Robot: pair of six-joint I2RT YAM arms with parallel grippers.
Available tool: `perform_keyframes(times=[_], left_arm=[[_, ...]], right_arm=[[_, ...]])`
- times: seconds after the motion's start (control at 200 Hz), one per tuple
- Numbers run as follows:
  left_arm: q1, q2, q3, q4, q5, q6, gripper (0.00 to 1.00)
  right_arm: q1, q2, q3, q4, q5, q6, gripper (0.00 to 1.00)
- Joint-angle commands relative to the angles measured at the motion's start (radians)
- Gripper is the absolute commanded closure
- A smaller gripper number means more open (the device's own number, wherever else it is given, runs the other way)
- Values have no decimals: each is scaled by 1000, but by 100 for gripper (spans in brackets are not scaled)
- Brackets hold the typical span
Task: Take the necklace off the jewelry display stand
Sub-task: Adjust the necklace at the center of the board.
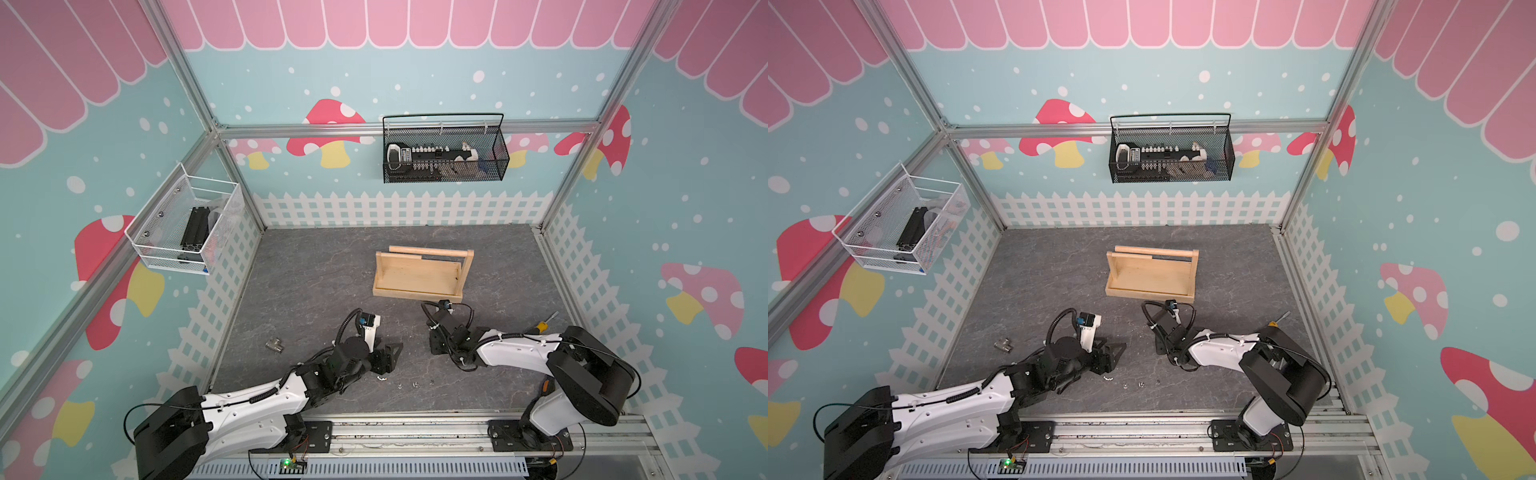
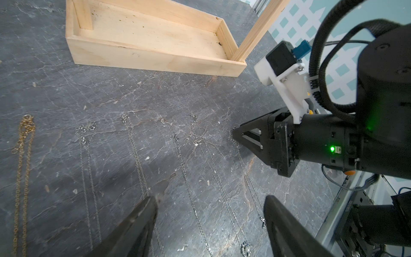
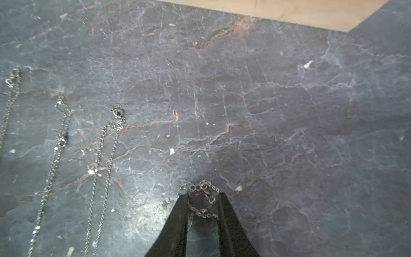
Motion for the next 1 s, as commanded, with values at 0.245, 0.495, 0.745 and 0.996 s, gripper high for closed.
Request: perform_keyframes(times=[0.245,0.495,0.745,0.996], left_arm=[[5,-7,11,18,-2,-4,23],[5,-2,7,18,-8,1,23],[5,7,11,15,-14,9,23],[5,27,18,21,-13,13,23]], right_arm=[[-14,63,16,29,3,19,74],[-38,122,63,40,-11,-3,74],[-59,168,104,48,-31,-21,74],[-73,195,129,55,-41,-29,75]])
